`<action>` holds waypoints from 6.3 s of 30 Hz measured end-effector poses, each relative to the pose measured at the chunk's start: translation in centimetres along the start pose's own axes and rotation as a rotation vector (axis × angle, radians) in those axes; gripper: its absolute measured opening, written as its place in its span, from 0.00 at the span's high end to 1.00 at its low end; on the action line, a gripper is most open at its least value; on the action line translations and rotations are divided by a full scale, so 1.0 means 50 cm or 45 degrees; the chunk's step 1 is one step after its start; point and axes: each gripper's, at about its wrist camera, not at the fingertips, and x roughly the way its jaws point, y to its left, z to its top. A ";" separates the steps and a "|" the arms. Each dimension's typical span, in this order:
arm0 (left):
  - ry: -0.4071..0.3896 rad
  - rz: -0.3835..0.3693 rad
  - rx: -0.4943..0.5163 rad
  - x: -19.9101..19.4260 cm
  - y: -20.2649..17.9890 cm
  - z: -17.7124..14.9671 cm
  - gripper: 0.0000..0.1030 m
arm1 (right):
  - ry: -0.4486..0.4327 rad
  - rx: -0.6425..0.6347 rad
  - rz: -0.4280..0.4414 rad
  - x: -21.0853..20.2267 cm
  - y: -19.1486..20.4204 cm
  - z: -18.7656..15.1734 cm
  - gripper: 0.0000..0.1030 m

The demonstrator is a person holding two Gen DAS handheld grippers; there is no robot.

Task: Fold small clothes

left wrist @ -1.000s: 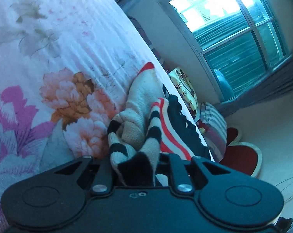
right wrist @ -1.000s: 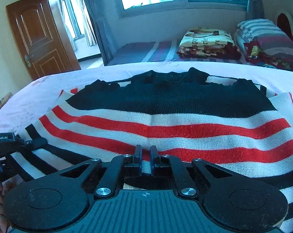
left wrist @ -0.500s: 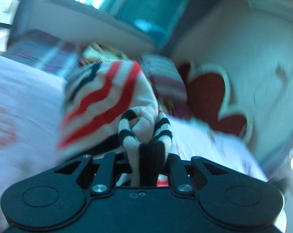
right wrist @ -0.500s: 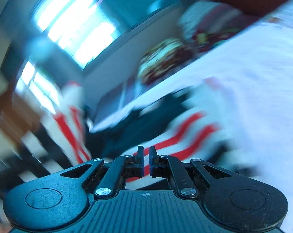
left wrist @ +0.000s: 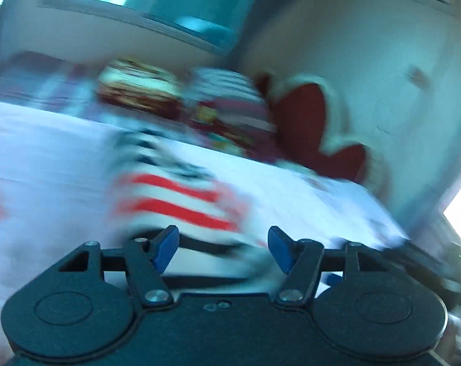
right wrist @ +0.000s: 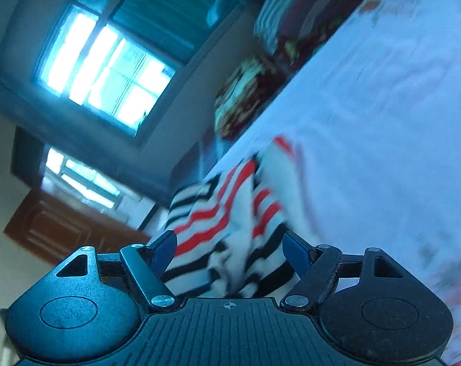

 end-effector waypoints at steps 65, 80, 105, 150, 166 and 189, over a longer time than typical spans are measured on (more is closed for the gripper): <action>0.161 0.093 0.083 -0.001 0.003 -0.113 0.35 | -0.005 -0.530 -0.353 0.014 0.035 -0.051 0.99; 0.122 0.130 0.012 -0.020 0.022 -0.106 0.35 | -0.093 -0.618 -0.333 -0.010 0.080 -0.075 0.70; 0.212 0.248 0.216 0.061 -0.009 -0.094 0.36 | 0.162 -0.752 -0.462 0.100 0.044 -0.089 1.00; 0.467 -0.248 -0.262 0.206 0.123 0.008 0.20 | 0.448 -0.126 -0.047 0.183 -0.041 0.107 0.26; 0.473 -0.167 -0.073 0.220 0.070 0.017 0.24 | 0.411 -0.436 -0.205 0.197 -0.011 0.089 0.55; 0.369 -0.071 0.289 0.164 -0.016 0.006 0.50 | 0.235 -0.837 -0.384 0.220 0.129 -0.020 0.68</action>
